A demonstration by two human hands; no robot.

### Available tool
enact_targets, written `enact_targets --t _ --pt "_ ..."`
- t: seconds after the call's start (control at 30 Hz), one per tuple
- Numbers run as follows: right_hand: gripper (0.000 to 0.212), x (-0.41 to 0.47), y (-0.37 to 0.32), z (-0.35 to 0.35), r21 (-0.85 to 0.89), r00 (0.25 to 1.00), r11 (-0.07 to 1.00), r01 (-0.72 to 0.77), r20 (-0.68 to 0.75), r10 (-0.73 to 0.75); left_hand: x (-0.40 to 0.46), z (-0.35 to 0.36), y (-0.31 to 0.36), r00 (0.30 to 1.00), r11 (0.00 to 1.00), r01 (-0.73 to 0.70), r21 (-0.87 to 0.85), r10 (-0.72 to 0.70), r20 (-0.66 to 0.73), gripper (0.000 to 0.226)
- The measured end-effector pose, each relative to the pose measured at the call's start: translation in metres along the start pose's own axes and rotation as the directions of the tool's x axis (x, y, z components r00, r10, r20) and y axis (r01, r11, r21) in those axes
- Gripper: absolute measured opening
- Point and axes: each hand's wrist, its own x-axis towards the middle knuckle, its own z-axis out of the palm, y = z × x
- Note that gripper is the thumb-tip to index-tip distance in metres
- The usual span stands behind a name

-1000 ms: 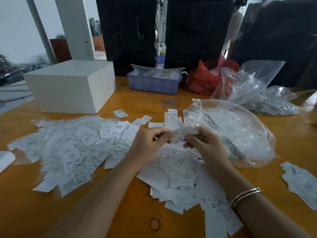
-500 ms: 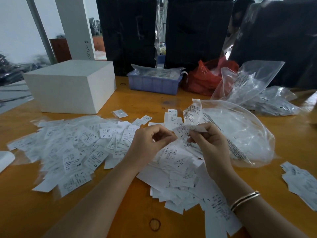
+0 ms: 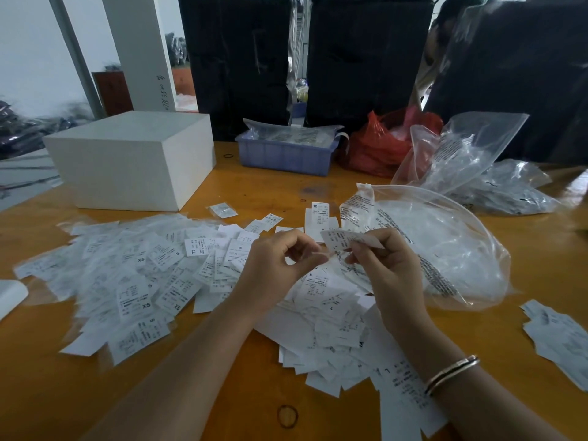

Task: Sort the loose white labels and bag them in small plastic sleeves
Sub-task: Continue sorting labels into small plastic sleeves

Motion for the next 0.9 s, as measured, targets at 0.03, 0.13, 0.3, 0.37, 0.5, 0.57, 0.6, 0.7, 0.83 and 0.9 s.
enact_targets --t 0.03,0.13,0.3,0.37,0.5,0.57,0.6,0.7,0.83,0.9 --pt "0.020 -0.0003 0.0001 0.0002 -0.013 1.000 1.000 0.006 -0.004 -0.006 -0.0002 0.0000 -0.0004 1.000 1.000 -0.003 0.001 0.003 -0.001 0.024" --pt "0.022 -0.0009 -0.0003 -0.0002 -0.057 0.999 0.998 0.038 0.003 -0.037 0.0001 -0.0003 -0.0005 1.000 1.000 -0.008 0.002 0.008 0.000 0.025" --pt "0.027 -0.0009 -0.0006 0.0009 -0.132 0.996 0.988 0.084 0.034 -0.080 0.0011 -0.0006 -0.0009 1.000 1.000 -0.007 0.014 0.008 -0.010 0.022" --pt "0.031 -0.0011 -0.0005 0.0007 -0.173 0.995 0.981 0.087 0.058 -0.079 0.0004 -0.0011 -0.0020 1.000 1.000 -0.001 0.019 0.002 -0.013 0.023" --pt "0.033 -0.0013 -0.0009 0.0007 -0.114 0.996 0.992 0.053 0.074 -0.045 0.0008 -0.0012 -0.0026 1.000 1.000 0.007 0.024 -0.007 -0.013 0.026" --pt "0.026 0.0002 -0.0003 -0.0005 -0.043 1.000 0.999 0.018 0.025 -0.016 0.0015 -0.0007 -0.0023 1.000 0.999 0.002 0.032 -0.002 -0.012 0.027" --pt "0.022 0.0010 0.0002 -0.0017 -0.010 1.000 1.000 -0.005 0.001 0.005 0.0015 -0.0005 -0.0023 1.000 0.999 -0.001 0.039 0.002 -0.013 0.027" --pt "0.015 0.0019 0.0018 -0.0047 0.046 0.999 0.998 -0.037 -0.029 0.039 0.0008 -0.0009 -0.0021 1.000 0.999 0.003 0.042 -0.002 -0.021 0.024" --pt "0.015 -0.0001 0.0017 -0.0012 0.029 1.000 0.999 -0.021 -0.009 0.021 0.0010 -0.0014 -0.0002 1.000 1.000 0.014 0.026 -0.014 -0.020 0.019" --pt "0.019 -0.0013 0.0020 0.0006 -0.011 1.000 1.000 -0.014 0.006 0.014 0.0012 -0.0013 0.0005 1.000 1.000 0.014 0.018 -0.014 -0.020 0.020"
